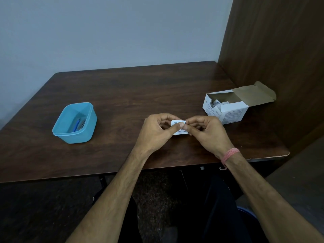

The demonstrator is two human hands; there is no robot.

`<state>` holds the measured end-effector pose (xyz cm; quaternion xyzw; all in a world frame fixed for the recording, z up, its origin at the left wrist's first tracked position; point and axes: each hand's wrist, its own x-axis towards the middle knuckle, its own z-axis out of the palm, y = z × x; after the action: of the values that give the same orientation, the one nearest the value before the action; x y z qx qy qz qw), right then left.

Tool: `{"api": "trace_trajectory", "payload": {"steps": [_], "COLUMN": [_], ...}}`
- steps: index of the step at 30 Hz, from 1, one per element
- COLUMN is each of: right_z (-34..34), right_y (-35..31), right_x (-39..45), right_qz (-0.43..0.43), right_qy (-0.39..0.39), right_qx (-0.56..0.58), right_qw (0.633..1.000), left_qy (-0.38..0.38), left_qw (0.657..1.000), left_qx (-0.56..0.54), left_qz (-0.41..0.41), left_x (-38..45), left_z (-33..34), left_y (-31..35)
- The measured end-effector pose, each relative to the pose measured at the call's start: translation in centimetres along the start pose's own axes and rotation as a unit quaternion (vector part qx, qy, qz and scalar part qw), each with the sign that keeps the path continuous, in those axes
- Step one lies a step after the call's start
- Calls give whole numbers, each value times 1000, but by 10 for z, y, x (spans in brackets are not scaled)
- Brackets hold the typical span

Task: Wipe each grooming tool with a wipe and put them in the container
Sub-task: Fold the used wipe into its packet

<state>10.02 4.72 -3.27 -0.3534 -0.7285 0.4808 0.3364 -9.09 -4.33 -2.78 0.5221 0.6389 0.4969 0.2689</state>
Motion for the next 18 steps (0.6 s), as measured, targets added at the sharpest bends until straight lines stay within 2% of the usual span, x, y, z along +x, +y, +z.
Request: {"api": "trace_trajectory", "payload": {"steps": [6, 11, 18], "right_z": [1, 4, -5], "right_y": [-4, -1, -12], "right_x": [-3, 4, -1], "right_qz": [-1, 3, 20], "right_qy": [-24, -4, -2], "right_qx": [3, -17, 37], "right_qw": [1000, 1000, 999], "left_qy": [17, 14, 29], "left_qw": [1000, 999, 998], "left_qx": [-9, -17, -45], "left_qz": [-16, -35, -25], "left_x": [2, 5, 5], "left_z": [-1, -2, -1], "left_y": [-4, 1, 14]}}
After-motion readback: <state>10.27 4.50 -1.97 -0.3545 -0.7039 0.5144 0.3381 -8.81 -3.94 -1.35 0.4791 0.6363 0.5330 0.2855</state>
